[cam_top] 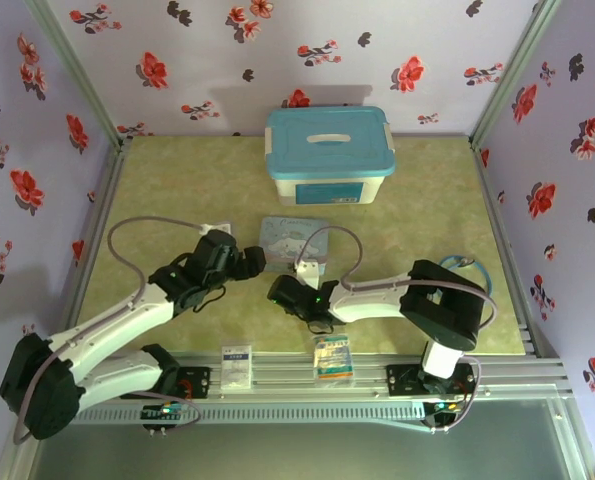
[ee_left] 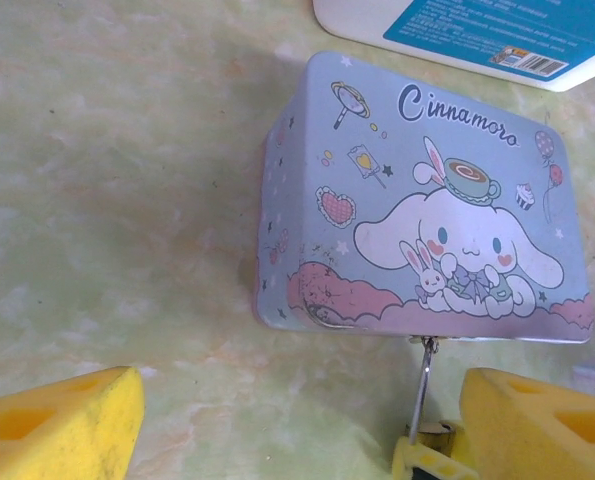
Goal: Unlock the padlock with the key
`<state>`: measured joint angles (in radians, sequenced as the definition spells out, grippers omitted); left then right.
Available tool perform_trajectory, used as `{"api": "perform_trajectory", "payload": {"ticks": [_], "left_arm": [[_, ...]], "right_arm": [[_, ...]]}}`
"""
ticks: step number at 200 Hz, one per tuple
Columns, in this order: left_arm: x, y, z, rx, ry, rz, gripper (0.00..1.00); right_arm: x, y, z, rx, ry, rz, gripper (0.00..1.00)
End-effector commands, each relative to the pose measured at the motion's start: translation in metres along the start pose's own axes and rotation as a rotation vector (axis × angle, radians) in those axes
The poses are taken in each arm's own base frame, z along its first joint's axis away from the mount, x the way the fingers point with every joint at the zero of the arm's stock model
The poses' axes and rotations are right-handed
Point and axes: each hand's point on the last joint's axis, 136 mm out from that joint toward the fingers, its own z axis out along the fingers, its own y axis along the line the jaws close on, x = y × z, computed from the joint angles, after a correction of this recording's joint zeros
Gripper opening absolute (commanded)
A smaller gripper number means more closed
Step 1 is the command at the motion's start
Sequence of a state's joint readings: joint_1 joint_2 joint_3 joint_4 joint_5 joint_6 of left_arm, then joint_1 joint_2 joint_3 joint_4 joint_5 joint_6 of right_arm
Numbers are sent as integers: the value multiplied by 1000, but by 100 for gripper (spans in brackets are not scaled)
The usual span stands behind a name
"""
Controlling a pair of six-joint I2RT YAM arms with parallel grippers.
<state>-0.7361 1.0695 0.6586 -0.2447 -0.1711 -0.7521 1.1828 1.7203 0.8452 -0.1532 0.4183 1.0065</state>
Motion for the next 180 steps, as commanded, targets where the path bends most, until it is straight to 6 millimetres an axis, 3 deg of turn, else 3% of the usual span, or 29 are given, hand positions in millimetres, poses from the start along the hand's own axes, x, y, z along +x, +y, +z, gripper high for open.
{"api": "perform_trajectory", "payload": {"ticks": [1,33,69,90,130,154,180], "left_arm": [[-22,-21,4,56,-42,4,83],[-25,-30,15,83,-25,4,83],[-27,-24,17,67,-28,14,83],[-32,-19,22,43,-25,30,83],[-38,-27,50,28,-7,97,84],[-34,-27,71,6,27,130,82],[-30,-12,82,-72,29,150,80]], "right_arm": [[22,-39,4,117,70,-20,40],[22,-33,12,69,71,4,33],[24,-49,15,107,84,22,32],[23,-48,10,87,70,38,27],[23,-52,8,45,39,137,27],[26,-45,14,-18,30,259,26],[20,-28,21,-80,0,349,25]]}}
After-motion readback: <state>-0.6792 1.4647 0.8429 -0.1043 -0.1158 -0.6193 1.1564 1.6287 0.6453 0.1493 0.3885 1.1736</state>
